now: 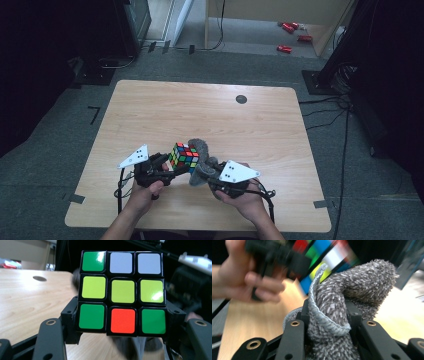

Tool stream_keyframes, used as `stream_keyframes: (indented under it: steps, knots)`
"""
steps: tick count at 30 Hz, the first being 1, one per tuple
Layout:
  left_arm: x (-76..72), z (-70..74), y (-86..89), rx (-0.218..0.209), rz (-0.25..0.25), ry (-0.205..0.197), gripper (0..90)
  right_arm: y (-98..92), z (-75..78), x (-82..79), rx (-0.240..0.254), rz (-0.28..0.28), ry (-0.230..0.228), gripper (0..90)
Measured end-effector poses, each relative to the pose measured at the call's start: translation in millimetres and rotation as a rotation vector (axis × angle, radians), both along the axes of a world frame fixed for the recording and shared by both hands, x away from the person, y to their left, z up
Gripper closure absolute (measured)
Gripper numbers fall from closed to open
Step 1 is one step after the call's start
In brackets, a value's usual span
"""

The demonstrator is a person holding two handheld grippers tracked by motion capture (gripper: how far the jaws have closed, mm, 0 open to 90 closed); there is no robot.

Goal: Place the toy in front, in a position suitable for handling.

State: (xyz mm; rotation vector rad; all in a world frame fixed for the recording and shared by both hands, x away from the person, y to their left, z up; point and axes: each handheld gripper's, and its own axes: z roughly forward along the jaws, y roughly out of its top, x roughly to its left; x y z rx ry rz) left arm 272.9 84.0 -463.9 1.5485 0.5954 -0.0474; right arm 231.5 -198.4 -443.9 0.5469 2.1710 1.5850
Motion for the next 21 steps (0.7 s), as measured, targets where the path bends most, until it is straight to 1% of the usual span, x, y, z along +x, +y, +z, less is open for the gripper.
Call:
stream_keyframes:
  steps: [2,4,6,7,9,10,12,13,15,16,17,19,21]
  knots:
    - [-0.5,0.8,-1.1,0.003,-0.002,-0.006,34.6,-3.6,0.5,-0.6,0.021,0.0,-0.023,68.7]
    - [-0.7,1.4,-0.8,0.005,0.0,-0.006,34.6,-1.1,-4.2,-0.9,0.007,0.024,-0.024,68.8]
    - [0.1,1.6,1.1,0.006,0.009,-0.006,34.6,5.7,-11.1,-1.6,-0.028,0.047,-0.013,68.8]
    - [0.3,1.9,1.9,-0.002,0.017,-0.002,34.6,10.0,-14.0,-2.6,-0.058,0.061,-0.009,68.7]
    - [0.9,2.5,4.0,-0.008,0.024,0.005,34.6,17.6,-17.7,-5.1,-0.106,0.075,-0.016,68.5]
    - [1.4,2.3,4.7,-0.006,0.024,0.001,34.6,19.0,-17.5,-5.7,-0.112,0.072,-0.019,68.3]
    - [1.3,2.1,4.2,0.005,0.03,0.001,34.6,15.2,-13.9,-4.4,-0.092,0.05,-0.022,68.2]
    - [1.4,1.6,3.5,0.016,0.024,0.0,34.6,10.9,-11.5,-2.8,-0.063,0.033,-0.025,68.1]
    - [0.7,0.5,0.6,0.024,0.017,0.0,34.6,1.8,-7.4,-0.7,0.013,0.003,-0.027,67.4]
    - [0.4,0.5,-0.4,0.023,0.014,0.002,34.7,-0.9,-6.9,-0.3,0.036,-0.002,-0.028,67.2]
    - [0.4,0.7,-0.9,0.026,0.014,0.001,34.7,-1.4,-7.7,-0.1,0.043,0.005,-0.025,66.9]
    - [0.5,1.0,0.0,0.025,0.018,0.001,34.7,2.9,-11.5,-1.0,0.016,0.025,-0.013,66.6]
    - [1.5,1.7,2.6,0.014,0.024,0.006,34.7,9.9,-15.6,-3.0,-0.012,0.056,0.001,66.8]
